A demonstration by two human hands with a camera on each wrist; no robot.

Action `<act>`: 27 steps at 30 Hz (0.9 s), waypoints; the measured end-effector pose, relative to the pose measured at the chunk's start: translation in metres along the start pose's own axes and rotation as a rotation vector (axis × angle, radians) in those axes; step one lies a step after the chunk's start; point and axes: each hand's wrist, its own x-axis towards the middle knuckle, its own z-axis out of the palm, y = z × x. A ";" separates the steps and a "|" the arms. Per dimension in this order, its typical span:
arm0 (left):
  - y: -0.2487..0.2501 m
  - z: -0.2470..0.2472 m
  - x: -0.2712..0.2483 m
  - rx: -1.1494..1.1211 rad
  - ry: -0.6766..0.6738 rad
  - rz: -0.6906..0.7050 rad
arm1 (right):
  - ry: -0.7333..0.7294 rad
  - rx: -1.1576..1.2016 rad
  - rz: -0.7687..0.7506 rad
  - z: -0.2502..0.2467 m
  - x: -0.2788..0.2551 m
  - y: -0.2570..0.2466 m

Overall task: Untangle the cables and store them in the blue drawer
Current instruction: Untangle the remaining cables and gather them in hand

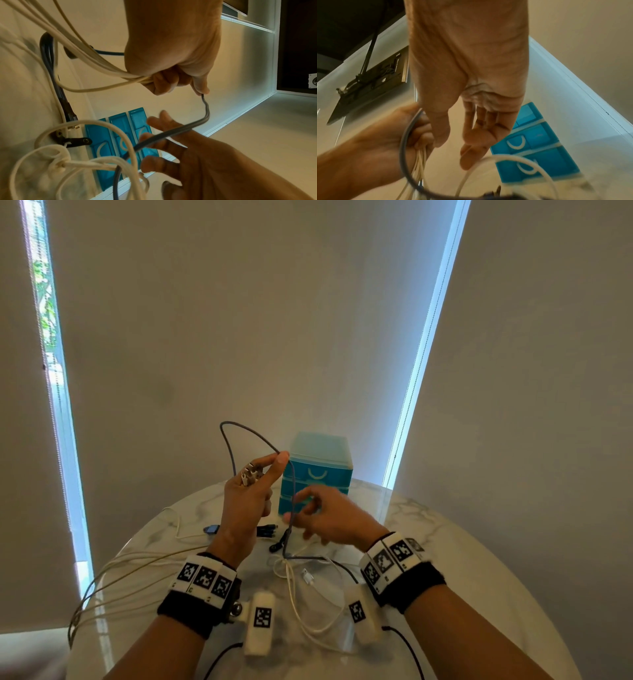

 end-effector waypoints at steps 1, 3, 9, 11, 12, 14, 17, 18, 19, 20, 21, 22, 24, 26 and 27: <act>0.000 0.000 0.000 0.000 -0.005 0.000 | -0.070 -0.037 -0.003 0.007 0.002 0.002; 0.001 -0.001 0.000 -0.009 0.006 -0.003 | -0.102 -0.046 -0.034 0.012 0.002 0.006; 0.000 -0.004 0.003 -0.029 0.013 0.001 | 0.018 0.066 -0.050 0.002 0.002 -0.004; 0.000 -0.004 0.003 -0.030 0.018 0.002 | -0.168 0.021 -0.003 0.005 -0.001 -0.006; 0.000 -0.004 0.003 -0.039 0.030 0.002 | -0.281 0.005 -0.003 0.006 -0.004 -0.006; 0.001 -0.005 0.004 -0.067 0.077 0.006 | -0.435 -0.022 -0.043 0.002 -0.010 -0.003; 0.000 -0.007 0.005 -0.089 0.137 0.018 | -0.507 0.039 -0.100 -0.014 -0.019 -0.007; -0.001 -0.008 0.005 -0.084 0.150 0.018 | -0.490 0.078 -0.117 -0.020 -0.022 -0.009; -0.001 -0.008 0.005 -0.075 0.154 0.016 | -0.430 0.101 -0.146 -0.027 -0.023 -0.012; -0.002 -0.009 0.005 -0.062 0.142 0.013 | -0.329 0.125 -0.179 -0.033 -0.025 -0.015; -0.002 -0.010 0.005 -0.042 0.114 0.001 | -0.200 0.174 -0.199 -0.039 -0.025 -0.017; -0.003 -0.010 0.005 -0.014 0.073 -0.020 | -0.065 0.268 -0.203 -0.045 -0.025 -0.019; -0.003 -0.008 0.002 0.066 -0.057 -0.067 | 0.150 0.492 -0.223 -0.055 -0.024 -0.022; -0.002 -0.002 -0.004 0.218 -0.215 -0.101 | 0.298 0.574 -0.259 -0.062 -0.022 -0.025; -0.002 0.003 -0.007 0.309 -0.290 -0.110 | 0.342 0.579 -0.280 -0.065 -0.021 -0.026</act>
